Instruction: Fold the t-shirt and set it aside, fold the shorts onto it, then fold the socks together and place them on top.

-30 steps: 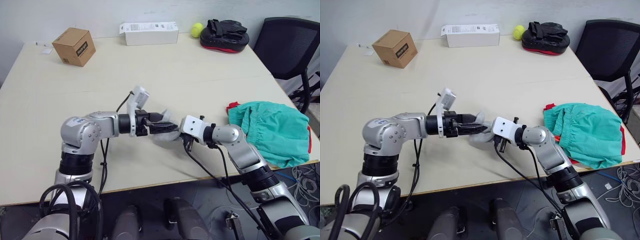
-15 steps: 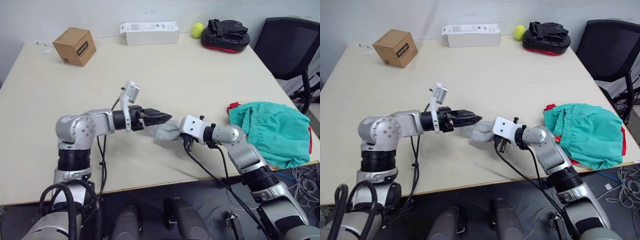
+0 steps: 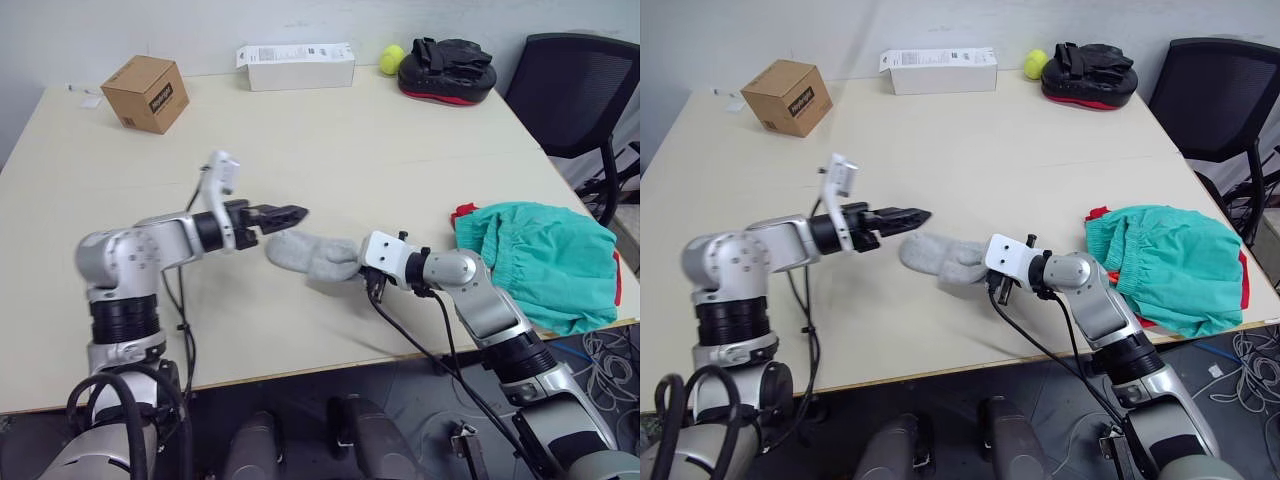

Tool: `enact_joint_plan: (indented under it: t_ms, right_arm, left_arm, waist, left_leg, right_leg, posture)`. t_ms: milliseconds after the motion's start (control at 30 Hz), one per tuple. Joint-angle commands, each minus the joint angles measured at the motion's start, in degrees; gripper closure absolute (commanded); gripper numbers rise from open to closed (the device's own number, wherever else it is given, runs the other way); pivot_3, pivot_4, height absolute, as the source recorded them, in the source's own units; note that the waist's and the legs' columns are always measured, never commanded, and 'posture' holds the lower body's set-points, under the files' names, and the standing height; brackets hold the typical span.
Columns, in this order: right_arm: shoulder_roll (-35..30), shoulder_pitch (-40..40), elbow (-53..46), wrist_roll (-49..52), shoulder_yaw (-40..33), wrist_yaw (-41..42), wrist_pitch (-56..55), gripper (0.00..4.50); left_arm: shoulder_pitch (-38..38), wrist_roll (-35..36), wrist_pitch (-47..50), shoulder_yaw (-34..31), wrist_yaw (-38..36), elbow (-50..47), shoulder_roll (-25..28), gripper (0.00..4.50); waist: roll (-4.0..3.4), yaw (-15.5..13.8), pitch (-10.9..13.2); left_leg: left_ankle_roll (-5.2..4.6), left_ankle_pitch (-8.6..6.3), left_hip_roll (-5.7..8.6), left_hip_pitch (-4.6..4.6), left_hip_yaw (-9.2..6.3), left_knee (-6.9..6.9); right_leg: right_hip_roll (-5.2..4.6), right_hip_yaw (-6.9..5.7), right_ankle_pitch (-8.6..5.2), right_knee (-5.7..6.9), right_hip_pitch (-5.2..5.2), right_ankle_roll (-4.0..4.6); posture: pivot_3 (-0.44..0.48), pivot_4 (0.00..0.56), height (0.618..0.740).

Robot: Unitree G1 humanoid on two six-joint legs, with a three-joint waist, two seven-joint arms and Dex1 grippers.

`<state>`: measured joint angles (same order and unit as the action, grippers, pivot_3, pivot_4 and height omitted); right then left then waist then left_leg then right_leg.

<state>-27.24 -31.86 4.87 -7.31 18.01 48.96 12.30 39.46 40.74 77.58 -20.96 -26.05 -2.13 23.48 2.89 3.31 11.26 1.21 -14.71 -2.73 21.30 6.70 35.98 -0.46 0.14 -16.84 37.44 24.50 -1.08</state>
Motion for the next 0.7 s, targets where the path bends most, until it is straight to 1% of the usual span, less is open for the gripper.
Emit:
enact_joint_plan:
  t_ms: [33, 100, 167, 333, 433, 567, 700]
  right_arm:
    - [0.14, -0.43, 0.88, -0.78, 1.20, 0.37, -0.39, 4.50]
    - [0.26, -0.79, 1.26, -0.75, 1.36, 0.58, -0.66, 4.50]
    - [0.46, -1.17, 1.72, -0.79, 1.45, 0.79, -0.94, 4.50]
    - [0.74, -1.80, 2.54, -0.84, 1.62, 1.15, -1.47, 4.50]
    - [0.73, -1.80, 2.51, -0.88, 1.69, 1.23, -1.55, 4.50]
    - [0.75, -1.53, 2.33, -0.94, 1.73, 1.15, -1.59, 4.50]
    - [0.86, -1.37, 2.00, -0.97, 1.63, 0.99, -1.28, 4.50]
  left_arm:
    - [-2.69, 0.83, 6.86, -7.39, 6.38, -4.77, -1.35, 0.02]
    - [-2.97, -0.07, 10.15, -13.31, 10.59, -4.68, -4.33, 0.02]
    - [-0.95, -0.86, 13.35, -20.62, 14.39, -3.12, -8.97, 0.02]
    - [4.05, -2.41, 14.92, -31.90, 23.97, 1.29, -17.91, 0.02]
    - [4.58, -0.27, 14.92, -33.57, 28.11, 4.01, -19.74, 0.02]
    - [3.28, 1.98, 14.92, -29.58, 29.77, 6.66, -19.25, 0.02]
    - [4.54, 0.36, 14.92, -27.30, 30.93, 10.28, -18.79, 0.02]
  waist:
    - [0.01, -0.03, 0.00]
    - [0.03, -0.12, 0.02]
    - [0.05, -0.17, 0.03]
    - [0.13, -0.24, 0.03]
    - [0.13, 0.07, 0.04]
    - [0.14, -0.04, 0.04]
    - [0.13, -0.16, 0.04]
  left_leg:
    - [0.00, -0.01, 0.00, 0.01, 0.01, 0.01]
    - [-0.02, -0.04, 0.00, 0.03, 0.01, 0.02]
    - [0.09, -0.14, 0.00, 0.02, 0.00, 0.04]
    - [0.10, -0.27, 0.03, 0.02, -0.02, 0.10]
    - [0.19, -0.26, 0.02, 0.00, 0.03, 0.07]
    - [0.45, -0.23, -0.03, -0.03, 0.00, -0.02]
    - [0.45, -0.22, 0.01, -0.07, 0.02, 0.02]
  right_leg:
    - [-0.01, 0.00, 0.00, 0.00, 0.01, 0.00]
    - [-0.02, -0.01, 0.00, -0.01, 0.01, 0.00]
    - [-0.01, -0.02, 0.00, -0.01, 0.01, 0.00]
    - [0.00, -0.02, 0.03, -0.01, -0.03, -0.03]
    - [0.01, 0.01, 0.03, -0.01, -0.02, -0.05]
    - [0.07, -0.04, 0.03, -0.01, 0.01, -0.05]
    - [0.03, -0.03, 0.03, -0.01, -0.04, -0.05]
  posture:
    - [0.000, 0.150, 0.740]
    - [0.000, 0.150, 0.740]
    - [0.000, 0.150, 0.740]
    - [0.000, 0.150, 0.740]
    - [0.000, 0.150, 0.740]
    - [0.000, 0.150, 0.740]
    - [0.000, 0.150, 0.740]
